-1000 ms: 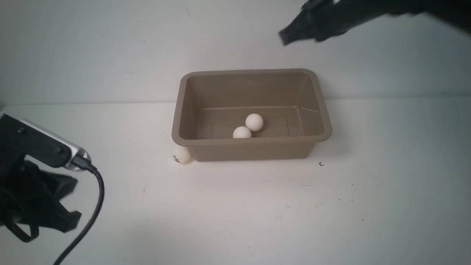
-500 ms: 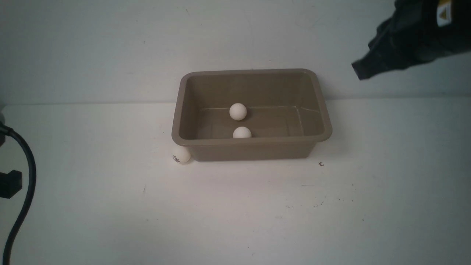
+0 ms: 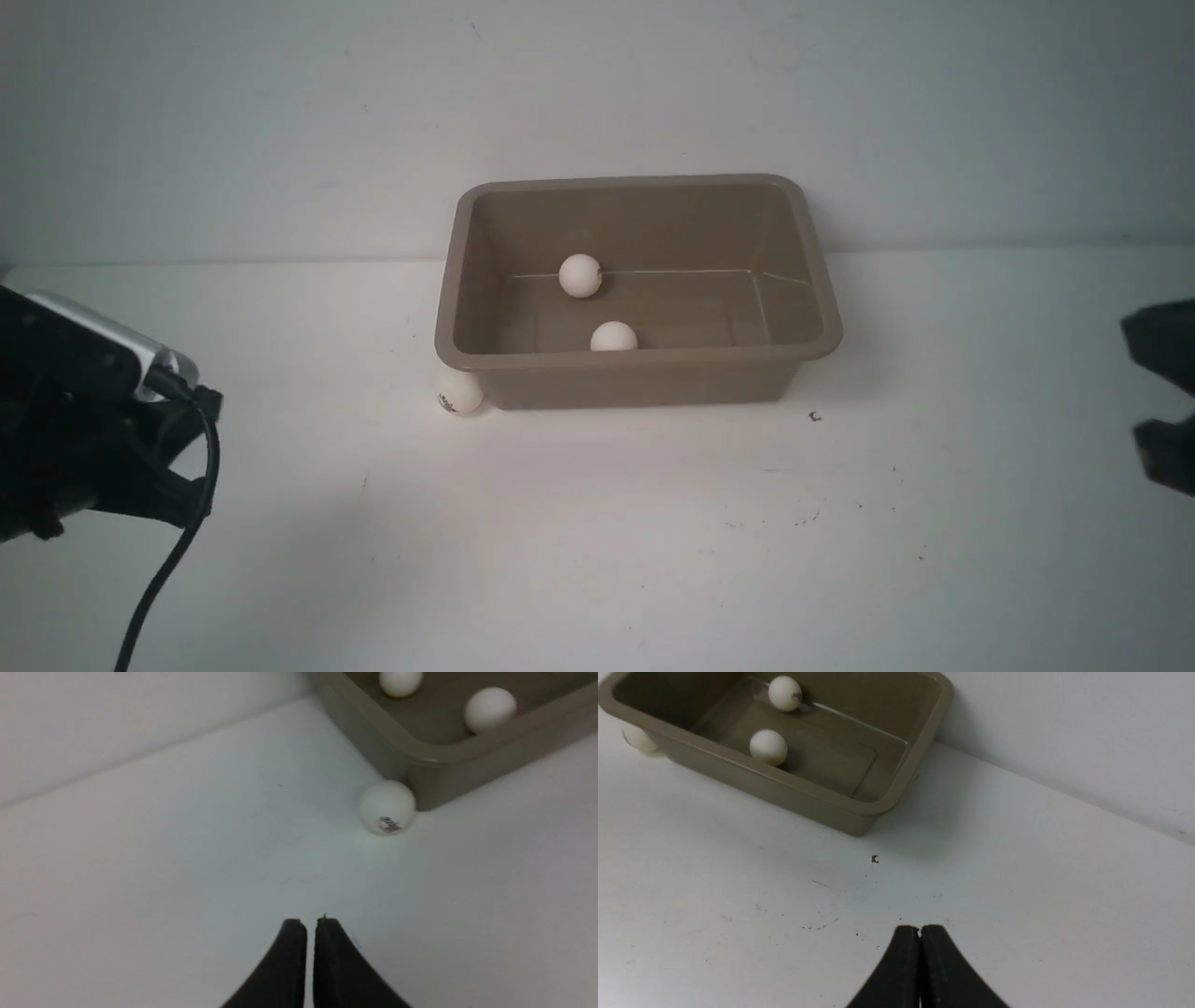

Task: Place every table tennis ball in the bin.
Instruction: Use the left arm to clamp the table tennis ball closest to it

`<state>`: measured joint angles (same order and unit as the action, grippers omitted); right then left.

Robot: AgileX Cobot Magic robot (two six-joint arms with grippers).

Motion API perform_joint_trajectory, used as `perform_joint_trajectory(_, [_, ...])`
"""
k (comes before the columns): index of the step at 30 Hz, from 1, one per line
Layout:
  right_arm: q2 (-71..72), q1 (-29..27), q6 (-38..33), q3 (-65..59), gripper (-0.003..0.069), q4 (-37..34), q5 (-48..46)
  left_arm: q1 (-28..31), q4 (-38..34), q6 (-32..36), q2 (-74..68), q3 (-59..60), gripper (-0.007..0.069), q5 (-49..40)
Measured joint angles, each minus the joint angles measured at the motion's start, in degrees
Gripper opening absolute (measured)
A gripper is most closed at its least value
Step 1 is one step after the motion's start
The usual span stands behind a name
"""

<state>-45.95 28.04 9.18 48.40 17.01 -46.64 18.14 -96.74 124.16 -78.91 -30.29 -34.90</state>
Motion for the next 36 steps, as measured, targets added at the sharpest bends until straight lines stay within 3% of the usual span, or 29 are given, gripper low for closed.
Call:
perform_joint_trajectory(8, [11.9,0.0,0.0,-1.1,-0.0018,-3.6,-4.6,0.0,-0.4,3.1,-15.9,-5.2,0.0029,-9.0])
perform_joint_trajectory(13, [14.8,0.0,0.0,-1.1,-0.0018,-6.8,-10.6,-0.6,-0.4,13.2,-20.1,-9.7,0.0106,-17.4])
perform_joint_trajectory(16, [14.8,0.0,0.0,-1.1,-0.0018,-8.3,-11.5,-2.1,-0.4,15.7,-20.5,-11.6,0.0163,-17.3])
perform_joint_trajectory(20, [14.8,0.0,0.0,-1.1,-0.0018,-9.3,-11.6,-7.4,-0.4,17.6,-20.5,-15.8,0.0296,-11.6])
perform_joint_trajectory(24, [14.8,0.0,-0.8,-1.1,-0.0018,-9.6,-11.6,-11.5,-0.4,18.0,-20.5,-18.6,0.037,-5.2])
perform_joint_trajectory(29, [14.8,0.0,-1.3,-1.1,-0.0018,-10.5,-11.6,-15.6,-0.6,18.2,-20.6,-20.1,0.0395,4.1])
perform_joint_trajectory(36, [14.8,0.0,-1.5,-1.1,-0.0018,-11.2,-11.6,-15.8,-0.8,15.0,-23.1,-20.2,0.0395,5.4])
